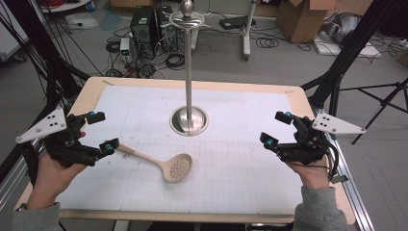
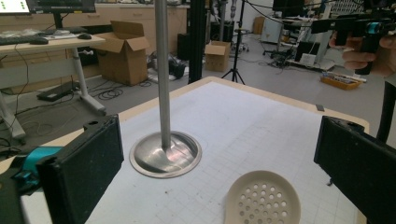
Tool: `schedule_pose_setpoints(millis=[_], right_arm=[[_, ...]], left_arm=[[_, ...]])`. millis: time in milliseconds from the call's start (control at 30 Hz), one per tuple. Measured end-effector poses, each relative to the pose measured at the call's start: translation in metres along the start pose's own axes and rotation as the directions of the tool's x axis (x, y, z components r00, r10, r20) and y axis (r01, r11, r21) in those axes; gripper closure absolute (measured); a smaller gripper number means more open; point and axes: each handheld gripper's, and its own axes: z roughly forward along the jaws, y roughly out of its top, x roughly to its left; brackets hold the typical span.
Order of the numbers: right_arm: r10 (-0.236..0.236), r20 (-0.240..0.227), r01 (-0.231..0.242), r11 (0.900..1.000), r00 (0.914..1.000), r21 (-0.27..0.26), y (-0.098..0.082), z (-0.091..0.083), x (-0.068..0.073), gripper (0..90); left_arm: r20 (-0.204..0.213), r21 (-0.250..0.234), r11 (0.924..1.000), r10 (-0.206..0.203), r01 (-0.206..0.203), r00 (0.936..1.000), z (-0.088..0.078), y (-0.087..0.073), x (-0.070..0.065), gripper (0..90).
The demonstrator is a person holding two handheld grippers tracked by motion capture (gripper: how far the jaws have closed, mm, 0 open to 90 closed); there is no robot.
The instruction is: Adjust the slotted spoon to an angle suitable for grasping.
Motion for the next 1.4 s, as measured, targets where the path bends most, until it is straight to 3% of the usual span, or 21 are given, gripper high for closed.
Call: schedule_pose_setpoints(millis=[133,267,500,767,900,967,1100,1400], right_arm=[[0.000,0.003,0.000,1.000,1.0000,-0.011,0.000,-0.002,0.001,7.4],[-0.009,0.004,0.009,1.000,1.0000,-0.021,0.000,-0.003,0.001,7.4],[-0.004,0.001,0.004,1.000,1.0000,0.002,-0.002,0.001,0.000,7.4],[0.008,0.005,-0.008,1.000,0.9999,-0.009,-0.005,0.000,-0.002,7.4],[0.003,0.006,-0.003,1.000,1.0000,-0.006,-0.005,0.001,-0.001,7.4],[0.003,0.003,-0.003,1.000,1.0000,0.000,-0.006,0.002,-0.001,7.4],[-0.001,0.001,0.001,1.000,1.0000,0.013,-0.007,0.005,-0.001,7.4],[-0.002,0.000,0.002,1.000,1.0000,0.018,-0.007,0.005,-0.001,7.4]], left_arm=[[-0.019,0.001,1.0000,-0.001,0.001,0.9998,0.001,-0.002,0.000,1.8],[-0.013,0.017,0.9996,-0.021,0.021,0.9997,0.003,-0.005,0.003,2.8],[-0.012,0.035,0.9994,0.000,0.000,0.9999,0.008,-0.010,0.005,3.2],[-0.004,0.057,0.9983,-0.011,0.011,0.9999,0.013,-0.019,0.005,8.5],[0.007,0.071,0.9974,-0.016,0.016,0.9998,0.015,-0.021,0.005,18.8],[-0.010,0.080,0.9966,-0.020,0.021,0.9997,0.018,-0.023,0.005,25.4],[-0.010,0.092,0.9949,-0.039,0.039,0.9992,0.022,-0.028,0.006,26.1],[-0.001,0.132,0.9907,-0.032,0.032,0.9995,0.029,-0.039,0.006,43.2]])
